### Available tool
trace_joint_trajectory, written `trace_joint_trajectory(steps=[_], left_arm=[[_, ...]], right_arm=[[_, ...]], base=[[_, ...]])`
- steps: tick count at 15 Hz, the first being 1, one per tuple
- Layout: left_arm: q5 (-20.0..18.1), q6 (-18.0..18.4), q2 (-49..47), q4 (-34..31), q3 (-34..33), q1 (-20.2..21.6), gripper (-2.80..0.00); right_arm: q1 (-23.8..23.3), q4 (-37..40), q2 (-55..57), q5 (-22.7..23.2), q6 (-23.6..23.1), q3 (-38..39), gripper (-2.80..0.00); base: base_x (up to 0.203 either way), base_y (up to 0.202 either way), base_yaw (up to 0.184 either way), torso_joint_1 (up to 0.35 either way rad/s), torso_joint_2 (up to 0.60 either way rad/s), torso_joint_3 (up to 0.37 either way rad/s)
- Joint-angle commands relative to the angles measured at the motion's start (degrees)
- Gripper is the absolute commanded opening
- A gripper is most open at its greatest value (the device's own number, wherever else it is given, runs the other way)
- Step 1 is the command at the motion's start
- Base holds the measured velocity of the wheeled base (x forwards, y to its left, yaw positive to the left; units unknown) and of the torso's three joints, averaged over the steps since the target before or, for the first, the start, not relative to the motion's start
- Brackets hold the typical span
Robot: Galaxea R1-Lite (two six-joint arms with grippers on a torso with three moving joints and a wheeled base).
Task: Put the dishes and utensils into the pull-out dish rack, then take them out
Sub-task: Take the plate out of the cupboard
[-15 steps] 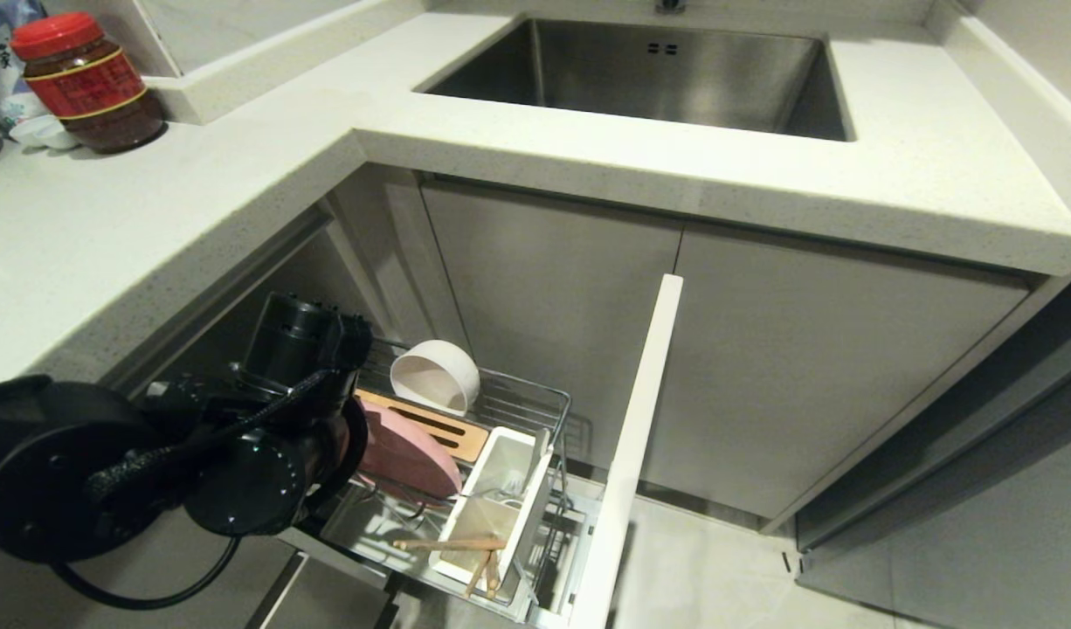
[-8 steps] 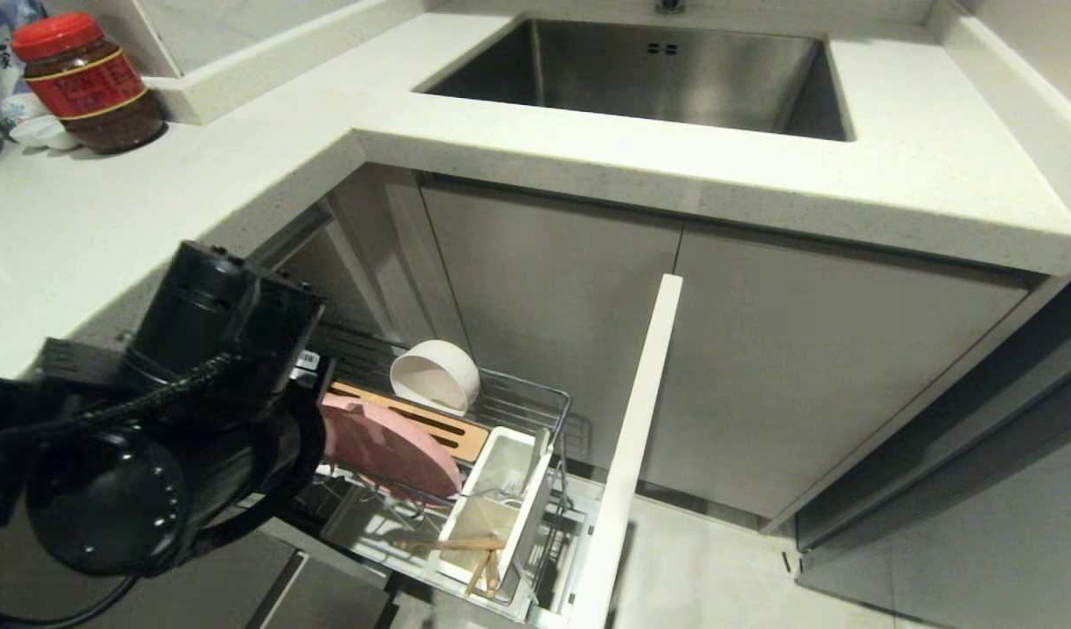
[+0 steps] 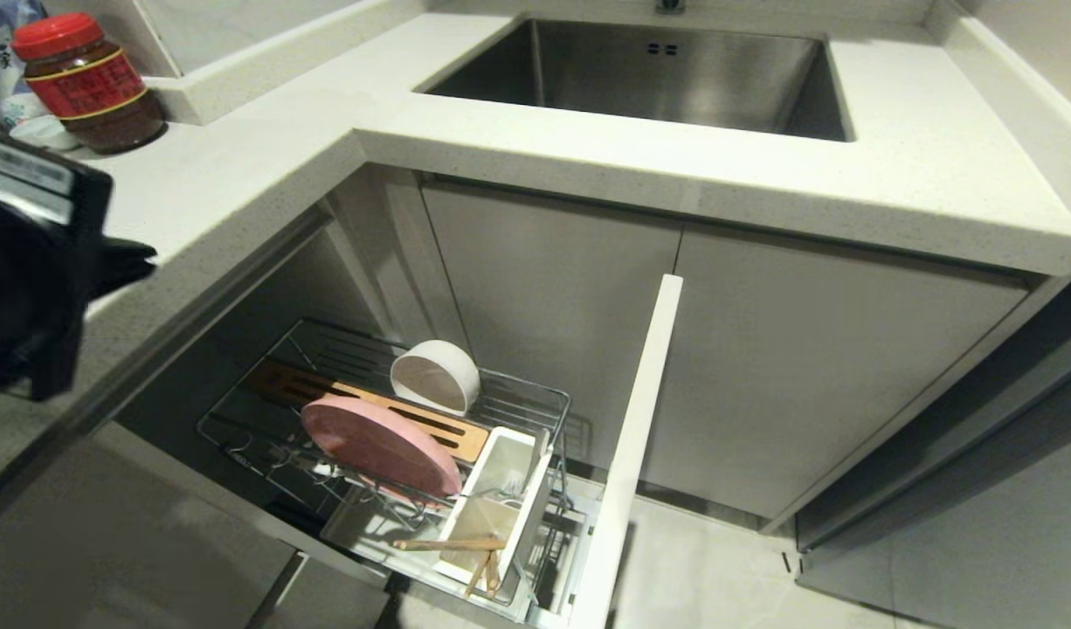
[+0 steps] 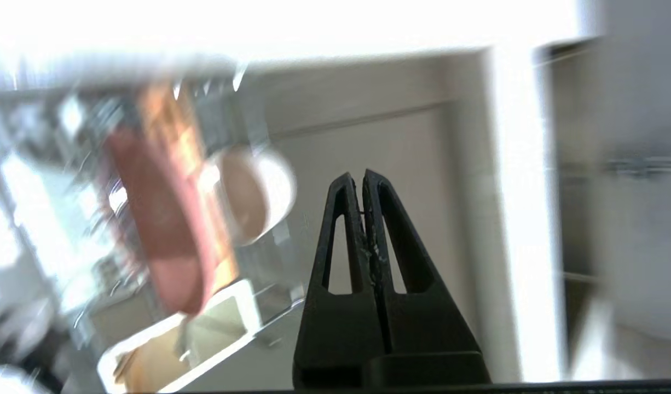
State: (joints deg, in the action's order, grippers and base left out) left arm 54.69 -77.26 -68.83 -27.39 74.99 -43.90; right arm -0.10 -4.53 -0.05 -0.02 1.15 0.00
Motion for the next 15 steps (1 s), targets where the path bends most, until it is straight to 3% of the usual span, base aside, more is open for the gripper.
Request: trace_joint_trajectory(steps=[1,3,5,7,11,13,15], left_arm=[[0.5,10.6,6.2,0.1,6.8,1.1,-2.8],[0.0,18.8,8.7,1.5,9.7,6.6,-2.8],[-3.3,27.3,12.7,4.8,12.0,12.2,-2.8],[-10.5,34.0,17.6,6.1,13.0,17.6,-2.8],[-23.0,41.1,25.9,6.3,13.5,29.3,-2.8],[-31.4,44.8,31.1,6.1,13.1,34.7,-2.8],[-39.8,51.0,36.6,3.6,11.6,38.4,-2.8]], right_arm=[[0.0,0.0,0.0,0.0,0.0,1.5,-2.8],[0.0,0.0,0.0,0.0,0.0,1.6,-2.8],[0.0,0.0,0.0,0.0,0.0,1.5,-2.8],[0.0,0.0,0.0,0.0,0.0,1.5,-2.8],[0.0,0.0,0.0,0.0,0.0,1.5,-2.8],[0.0,0.0,0.0,0.0,0.0,1.5,-2.8],[0.0,0.0,0.0,0.0,0.0,1.5,-2.8]], base=[[0.0,0.0,0.0,0.0,0.0,0.0],[0.0,0.0,0.0,0.0,0.0,0.0],[0.0,0.0,0.0,0.0,0.0,0.0],[0.0,0.0,0.0,0.0,0.0,0.0],[0.0,0.0,0.0,0.0,0.0,0.0],[0.0,0.0,0.0,0.0,0.0,0.0],[0.0,0.0,0.0,0.0,0.0,0.0]])
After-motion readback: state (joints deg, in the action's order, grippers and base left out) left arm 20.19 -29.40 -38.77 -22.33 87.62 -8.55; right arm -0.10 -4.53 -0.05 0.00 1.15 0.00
